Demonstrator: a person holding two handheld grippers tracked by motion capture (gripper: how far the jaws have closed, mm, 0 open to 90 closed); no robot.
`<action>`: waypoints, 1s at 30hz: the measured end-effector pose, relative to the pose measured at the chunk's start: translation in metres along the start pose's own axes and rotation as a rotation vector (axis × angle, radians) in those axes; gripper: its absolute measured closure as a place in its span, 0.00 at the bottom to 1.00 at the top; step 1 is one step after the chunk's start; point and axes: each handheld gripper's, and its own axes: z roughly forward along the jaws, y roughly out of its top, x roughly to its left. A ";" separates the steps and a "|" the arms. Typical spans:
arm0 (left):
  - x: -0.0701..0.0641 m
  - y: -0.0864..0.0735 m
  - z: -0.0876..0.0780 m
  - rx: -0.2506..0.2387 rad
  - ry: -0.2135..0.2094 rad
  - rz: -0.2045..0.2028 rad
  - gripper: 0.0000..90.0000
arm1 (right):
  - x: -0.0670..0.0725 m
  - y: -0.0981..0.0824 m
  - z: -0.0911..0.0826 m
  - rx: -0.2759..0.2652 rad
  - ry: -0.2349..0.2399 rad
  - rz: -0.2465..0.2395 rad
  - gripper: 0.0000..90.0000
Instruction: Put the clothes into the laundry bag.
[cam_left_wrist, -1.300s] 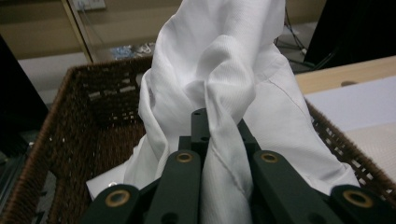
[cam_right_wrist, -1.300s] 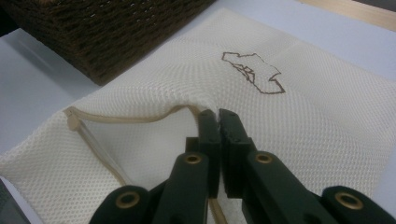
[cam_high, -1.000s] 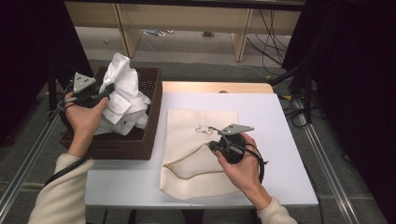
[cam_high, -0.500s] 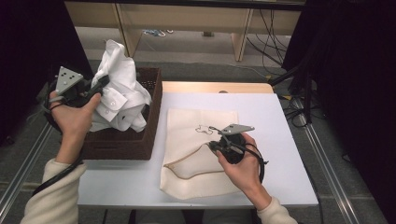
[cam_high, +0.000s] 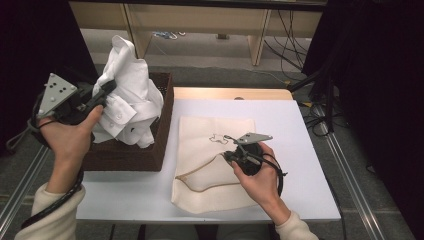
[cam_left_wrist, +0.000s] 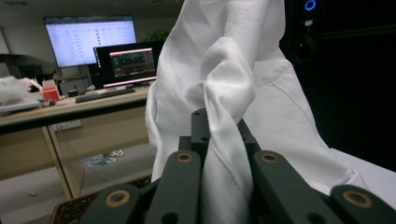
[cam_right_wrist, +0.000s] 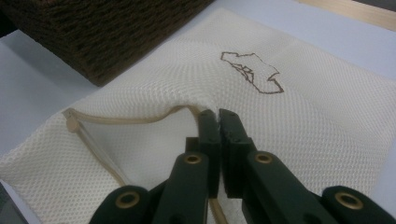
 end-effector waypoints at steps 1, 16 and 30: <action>-0.004 0.004 -0.003 -0.010 -0.009 0.011 0.94 | 0.002 0.000 -0.001 0.013 0.000 0.024 0.99; -0.048 0.030 -0.019 -0.094 -0.162 0.067 0.94 | 0.002 -0.001 -0.001 0.010 -0.003 0.042 0.99; -0.093 0.052 -0.043 -0.128 -0.381 0.046 0.93 | -0.001 0.000 -0.002 0.012 0.000 0.030 0.99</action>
